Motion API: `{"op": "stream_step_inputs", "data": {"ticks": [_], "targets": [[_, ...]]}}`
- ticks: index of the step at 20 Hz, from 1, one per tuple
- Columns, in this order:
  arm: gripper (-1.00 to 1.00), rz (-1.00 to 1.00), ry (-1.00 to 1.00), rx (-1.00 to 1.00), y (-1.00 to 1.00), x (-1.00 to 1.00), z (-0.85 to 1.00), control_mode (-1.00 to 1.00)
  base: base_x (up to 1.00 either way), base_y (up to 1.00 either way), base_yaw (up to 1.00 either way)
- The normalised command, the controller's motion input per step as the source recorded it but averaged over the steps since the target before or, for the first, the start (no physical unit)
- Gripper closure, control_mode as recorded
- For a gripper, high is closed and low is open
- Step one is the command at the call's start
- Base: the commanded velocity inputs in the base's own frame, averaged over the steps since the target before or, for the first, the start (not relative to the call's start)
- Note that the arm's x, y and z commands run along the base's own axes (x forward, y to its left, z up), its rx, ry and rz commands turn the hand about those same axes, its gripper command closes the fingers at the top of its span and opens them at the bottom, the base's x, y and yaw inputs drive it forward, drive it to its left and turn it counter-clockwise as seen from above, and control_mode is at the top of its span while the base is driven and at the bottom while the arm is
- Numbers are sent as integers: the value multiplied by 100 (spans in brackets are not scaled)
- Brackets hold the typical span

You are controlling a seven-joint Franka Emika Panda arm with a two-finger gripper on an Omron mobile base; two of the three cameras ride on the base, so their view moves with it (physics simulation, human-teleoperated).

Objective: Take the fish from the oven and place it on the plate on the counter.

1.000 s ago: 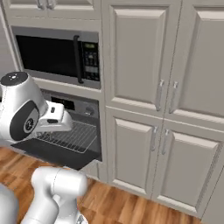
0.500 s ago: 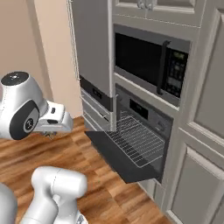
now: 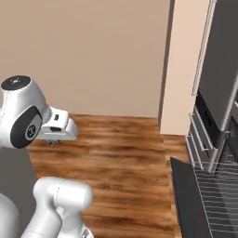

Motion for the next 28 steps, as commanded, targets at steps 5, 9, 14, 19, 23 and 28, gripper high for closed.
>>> {"op": "stream_step_inputs", "data": {"ticks": [5, 9, 14, 19, 23, 28], "targets": [[100, 0, 0, 0, 0, 0, 0, 100, 1, 0, 100], [100, 0, 0, 0, 0, 0, 0, 100, 8, 0, 98], [100, 0, 0, 0, 0, 0, 0, 100, 0, 0, 94], [100, 0, 0, 0, 0, 0, 0, 100, 0, 5, 89], [100, 0, 0, 0, 0, 0, 0, 100, 19, 23, 52], [100, 0, 0, 0, 0, 0, 0, 100, 37, 37, 11]]}}
